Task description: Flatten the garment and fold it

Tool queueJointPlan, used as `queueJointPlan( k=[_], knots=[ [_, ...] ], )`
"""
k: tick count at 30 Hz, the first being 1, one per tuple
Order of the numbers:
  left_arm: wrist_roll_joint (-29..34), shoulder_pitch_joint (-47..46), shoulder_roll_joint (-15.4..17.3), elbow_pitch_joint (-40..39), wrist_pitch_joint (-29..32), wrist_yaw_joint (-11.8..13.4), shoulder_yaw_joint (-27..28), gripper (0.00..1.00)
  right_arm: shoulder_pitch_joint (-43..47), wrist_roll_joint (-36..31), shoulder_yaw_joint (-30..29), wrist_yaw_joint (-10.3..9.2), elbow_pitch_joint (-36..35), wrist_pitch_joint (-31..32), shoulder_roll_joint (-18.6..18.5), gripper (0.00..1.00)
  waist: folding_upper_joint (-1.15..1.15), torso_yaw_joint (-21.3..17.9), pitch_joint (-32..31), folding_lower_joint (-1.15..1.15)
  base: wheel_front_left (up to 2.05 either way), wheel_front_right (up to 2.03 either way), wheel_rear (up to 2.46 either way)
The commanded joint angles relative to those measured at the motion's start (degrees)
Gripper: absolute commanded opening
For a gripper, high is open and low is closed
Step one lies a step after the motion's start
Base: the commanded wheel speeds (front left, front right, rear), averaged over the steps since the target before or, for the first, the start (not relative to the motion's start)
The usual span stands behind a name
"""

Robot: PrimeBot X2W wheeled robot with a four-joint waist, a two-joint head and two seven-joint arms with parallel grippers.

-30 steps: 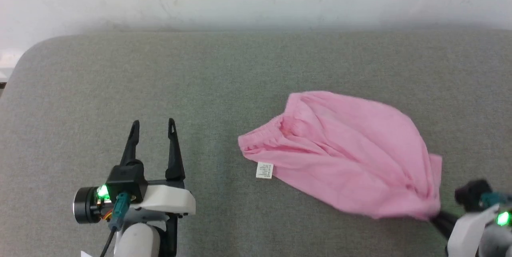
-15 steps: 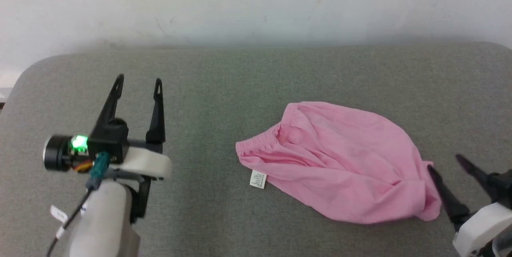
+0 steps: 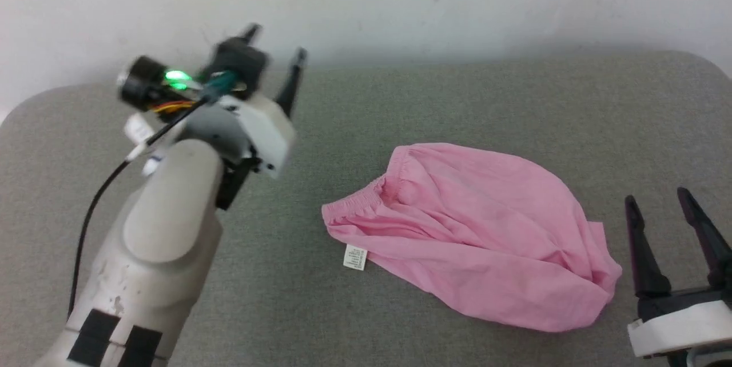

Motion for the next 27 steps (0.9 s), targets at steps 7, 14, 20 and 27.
queueJointPlan(
  k=[7, 14, 20, 27],
  knots=[
    [-17.83, -8.61, 4.41, 2.79, 15.62, -0.38, -23.07, 1.0, -1.13, -2.21, 0.8, -0.05, 1.61, -2.26, 3.23, 1.0, 0.0, -2.99, 3.12, 0.0, 0.0, 0.0, 0.0],
    [-32.71, -14.93, 11.82, -0.91, 28.92, -0.39, -46.75, 1.0, -3.54, -3.2, 2.31, -0.05, 4.3, -3.91, 4.29, 1.0, 0.0, -6.01, 6.57, 0.0, 0.0, 0.0, 0.0],
    [-39.15, -15.82, 15.51, -0.63, 32.8, -0.39, -51.85, 1.0, -6.33, -3.18, 3.29, -0.05, 6.94, -5.25, 4.98, 1.0, 0.0, -8.4, 9.26, 0.0, 0.0, 0.0, 0.0],
    [-38.19, -10.64, 16.28, -2.06, 37.97, -0.39, -52.32, 1.0, -8.37, -3.32, 3.82, -0.05, 10.16, -6.04, 5.35, 1.0, 0.0, -8.9, 10.7, 0.0, 0.0, 0.0, 0.0]
  ],
)
